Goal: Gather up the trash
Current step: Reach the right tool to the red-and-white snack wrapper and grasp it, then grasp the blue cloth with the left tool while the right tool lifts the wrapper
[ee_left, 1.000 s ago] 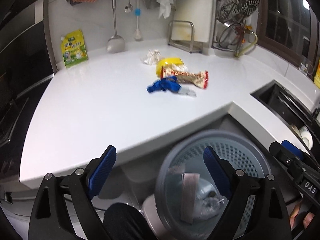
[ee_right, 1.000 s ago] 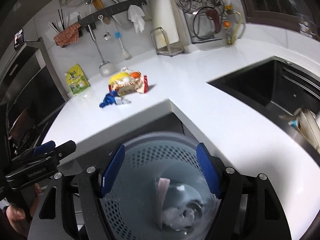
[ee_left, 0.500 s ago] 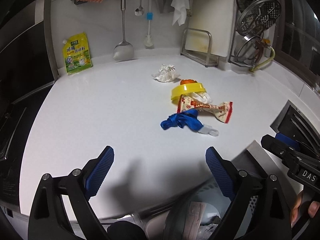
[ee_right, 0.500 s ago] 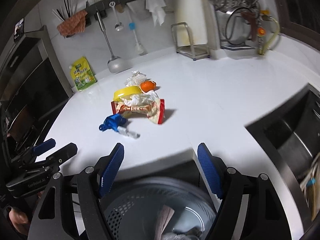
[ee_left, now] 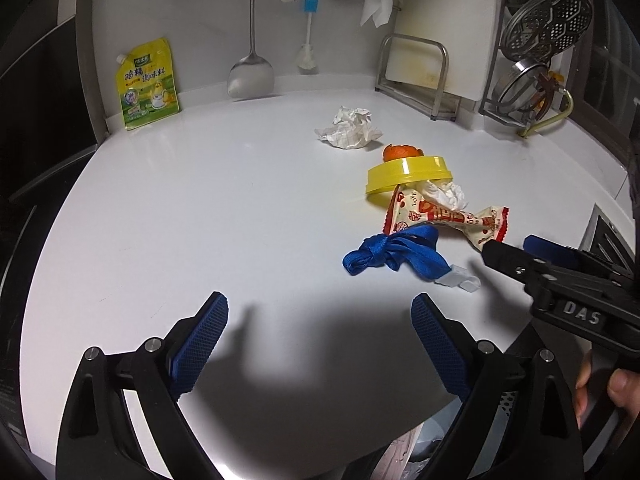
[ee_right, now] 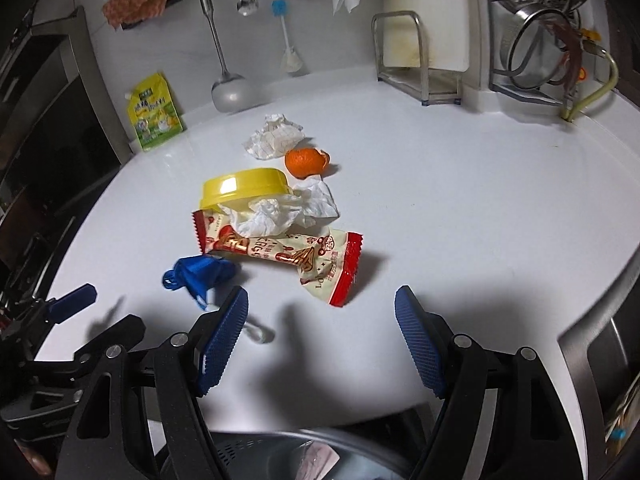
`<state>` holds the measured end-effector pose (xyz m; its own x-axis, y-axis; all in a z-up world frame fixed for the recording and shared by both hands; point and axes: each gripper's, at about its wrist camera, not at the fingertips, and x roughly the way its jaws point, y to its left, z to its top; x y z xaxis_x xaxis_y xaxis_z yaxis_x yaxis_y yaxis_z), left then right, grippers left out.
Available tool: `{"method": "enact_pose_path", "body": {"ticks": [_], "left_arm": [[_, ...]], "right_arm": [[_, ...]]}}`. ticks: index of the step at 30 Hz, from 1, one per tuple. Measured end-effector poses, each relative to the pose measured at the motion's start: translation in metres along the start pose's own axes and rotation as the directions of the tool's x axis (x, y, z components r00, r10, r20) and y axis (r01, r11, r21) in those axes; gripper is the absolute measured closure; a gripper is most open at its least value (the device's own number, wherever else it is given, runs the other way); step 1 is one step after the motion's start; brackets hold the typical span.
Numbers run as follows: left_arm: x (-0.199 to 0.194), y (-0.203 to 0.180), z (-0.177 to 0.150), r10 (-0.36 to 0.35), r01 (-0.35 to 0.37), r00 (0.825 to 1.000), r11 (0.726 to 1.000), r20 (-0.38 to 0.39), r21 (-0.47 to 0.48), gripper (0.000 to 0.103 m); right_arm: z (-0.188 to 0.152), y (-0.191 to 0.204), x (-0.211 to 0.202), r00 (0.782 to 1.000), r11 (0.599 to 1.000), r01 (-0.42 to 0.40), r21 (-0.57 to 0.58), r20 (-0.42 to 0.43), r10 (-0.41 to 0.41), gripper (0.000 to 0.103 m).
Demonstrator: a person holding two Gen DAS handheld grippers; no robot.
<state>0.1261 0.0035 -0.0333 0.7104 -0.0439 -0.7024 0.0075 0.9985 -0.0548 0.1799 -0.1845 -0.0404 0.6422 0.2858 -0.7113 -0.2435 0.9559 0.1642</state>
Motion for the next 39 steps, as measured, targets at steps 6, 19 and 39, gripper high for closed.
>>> {"method": "enact_pose_path", "body": {"ticks": [6,19,39], "left_arm": [[0.009,0.001,0.004,-0.012,0.012,1.000,1.000,-0.012,-0.010,0.012],[0.014,-0.009,0.006,-0.031,0.031,0.999,0.999,-0.023,-0.017,0.012],[0.032,-0.053,0.013,-0.031,0.030,0.997,0.999,-0.064,-0.021,0.012]], "right_arm": [[0.009,0.002,0.022,0.999,1.000,0.023,-0.013,-0.029,-0.023,0.031],[0.011,0.007,0.017,1.000,0.998,0.024,-0.054,0.017,-0.023,0.078],[-0.017,-0.052,-0.046,0.989,0.988,-0.003,0.156,0.143,-0.020,0.081]]}}
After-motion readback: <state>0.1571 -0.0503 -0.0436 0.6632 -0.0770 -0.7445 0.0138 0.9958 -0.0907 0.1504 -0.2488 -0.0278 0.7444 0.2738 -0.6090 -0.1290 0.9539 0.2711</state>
